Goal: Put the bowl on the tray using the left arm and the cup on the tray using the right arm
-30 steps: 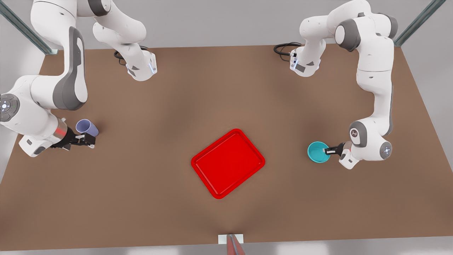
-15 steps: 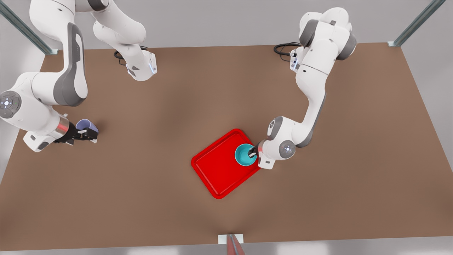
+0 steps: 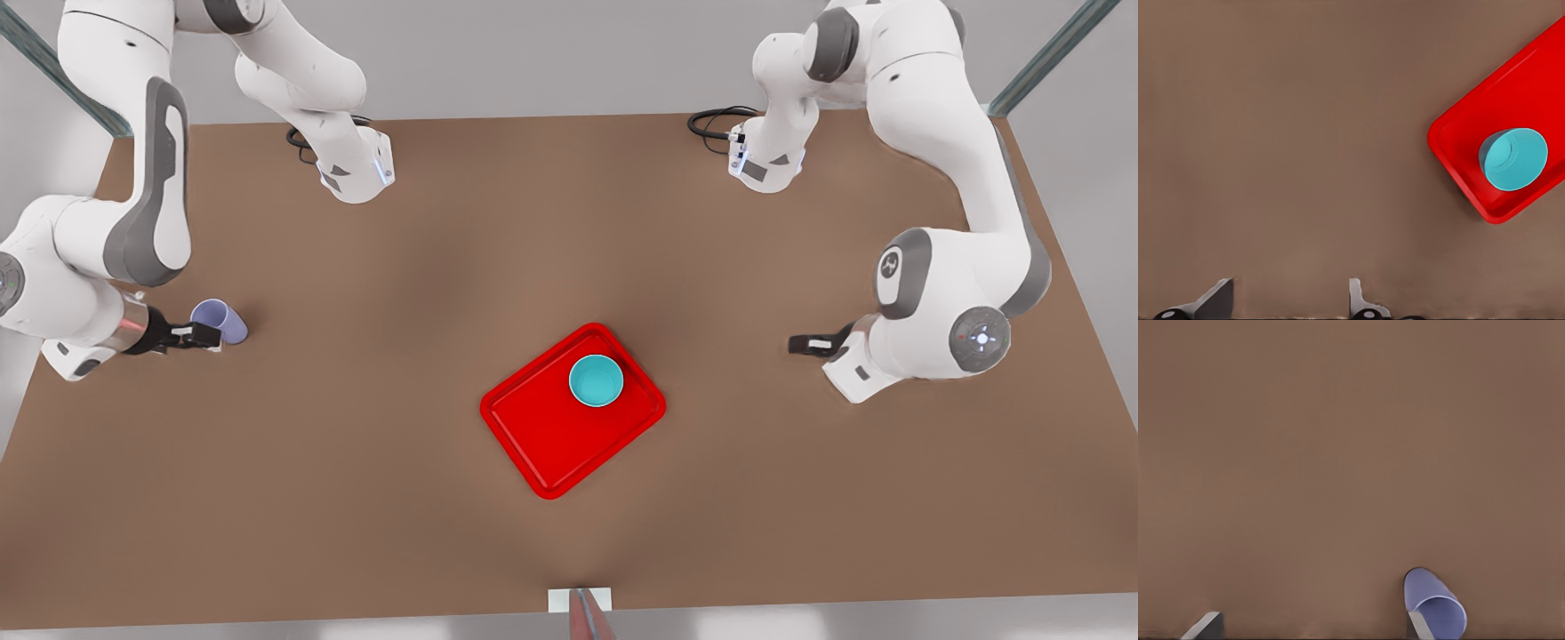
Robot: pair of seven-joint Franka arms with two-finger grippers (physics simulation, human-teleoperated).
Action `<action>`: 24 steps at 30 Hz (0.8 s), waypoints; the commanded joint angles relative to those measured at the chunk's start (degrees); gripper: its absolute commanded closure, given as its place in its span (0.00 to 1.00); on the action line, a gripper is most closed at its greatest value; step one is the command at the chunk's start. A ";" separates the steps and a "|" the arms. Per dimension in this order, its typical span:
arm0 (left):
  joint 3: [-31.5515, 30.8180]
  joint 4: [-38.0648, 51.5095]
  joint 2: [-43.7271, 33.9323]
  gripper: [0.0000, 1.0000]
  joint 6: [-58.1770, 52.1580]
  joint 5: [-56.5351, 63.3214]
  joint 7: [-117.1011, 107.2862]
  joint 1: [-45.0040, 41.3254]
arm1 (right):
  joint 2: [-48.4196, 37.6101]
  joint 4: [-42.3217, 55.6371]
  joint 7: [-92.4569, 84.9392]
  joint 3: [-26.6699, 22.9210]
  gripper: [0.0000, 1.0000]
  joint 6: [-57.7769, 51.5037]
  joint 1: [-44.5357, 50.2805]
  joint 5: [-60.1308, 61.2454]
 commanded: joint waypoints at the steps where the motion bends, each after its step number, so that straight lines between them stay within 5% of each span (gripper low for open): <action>1: 0.01 0.00 -0.82 0.00 -0.71 8.94 0.18 -0.01 | -0.44 -1.31 -0.16 -0.79 0.00 0.03 0.01 0.00; 3: -1.73 -4.73 -8.11 0.00 -0.54 9.21 -0.25 1.39 | -0.71 -4.91 -1.30 -2.11 0.00 -0.76 -1.49 0.00; 4: -10.26 -9.57 -12.25 0.00 2.27 10.44 -0.43 9.29 | -0.80 -7.03 -3.06 -3.78 0.00 -0.76 -1.49 -0.08; 5: -11.32 -13.18 -15.06 0.00 4.47 11.05 -0.52 10.10 | -1.23 -8.70 -3.06 -4.58 0.00 -1.29 -1.49 -0.08; 24: -11.06 -12.22 -12.95 0.00 4.65 10.35 -0.43 10.10 | 5.62 -16.17 -2.54 -8.00 0.00 6.62 -6.32 -2.81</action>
